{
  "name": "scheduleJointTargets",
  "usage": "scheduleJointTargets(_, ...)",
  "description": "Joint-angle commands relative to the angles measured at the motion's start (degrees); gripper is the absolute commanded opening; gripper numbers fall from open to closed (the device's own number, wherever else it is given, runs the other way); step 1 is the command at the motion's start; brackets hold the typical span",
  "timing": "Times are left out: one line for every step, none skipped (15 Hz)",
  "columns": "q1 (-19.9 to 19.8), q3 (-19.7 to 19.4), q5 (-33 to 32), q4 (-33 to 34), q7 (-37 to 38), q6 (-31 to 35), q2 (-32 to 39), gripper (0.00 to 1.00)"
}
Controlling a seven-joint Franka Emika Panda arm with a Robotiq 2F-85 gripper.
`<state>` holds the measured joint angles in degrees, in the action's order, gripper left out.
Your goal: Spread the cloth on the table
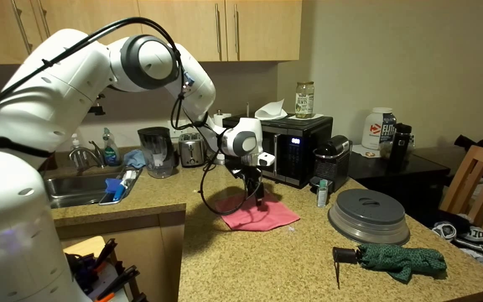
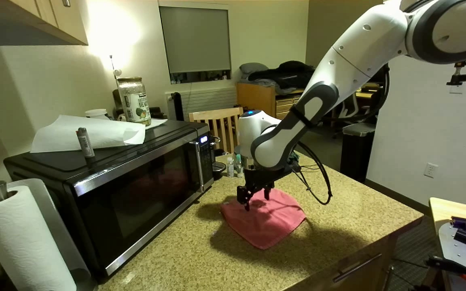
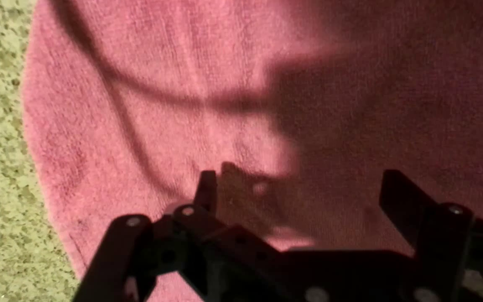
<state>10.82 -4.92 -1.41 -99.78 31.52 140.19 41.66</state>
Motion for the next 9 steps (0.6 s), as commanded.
scheduleJointTargets(-1.1,0.8,3.0,3.2,-1.0,1.7,3.9,1.00)
scheduleJointTargets(-1.0,0.7,3.3,3.9,-0.9,1.7,4.5,1.00)
scheduleJointTargets(-0.9,0.5,3.5,4.6,-0.9,1.7,5.0,1.00)
scheduleJointTargets(-0.7,0.3,3.4,5.3,-0.8,1.5,5.5,1.00)
scheduleJointTargets(-0.5,0.1,3.2,6.0,-0.8,1.2,5.9,1.00)
scheduleJointTargets(-0.4,0.0,3.1,6.8,-0.7,0.9,6.1,1.00)
scheduleJointTargets(-0.2,-0.1,2.9,7.6,-0.8,0.7,6.3,1.00)
scheduleJointTargets(-0.1,-0.2,2.7,8.5,-0.8,0.5,6.5,1.00)
scheduleJointTargets(-0.1,-0.2,2.7,9.3,-0.9,0.4,6.7,1.00)
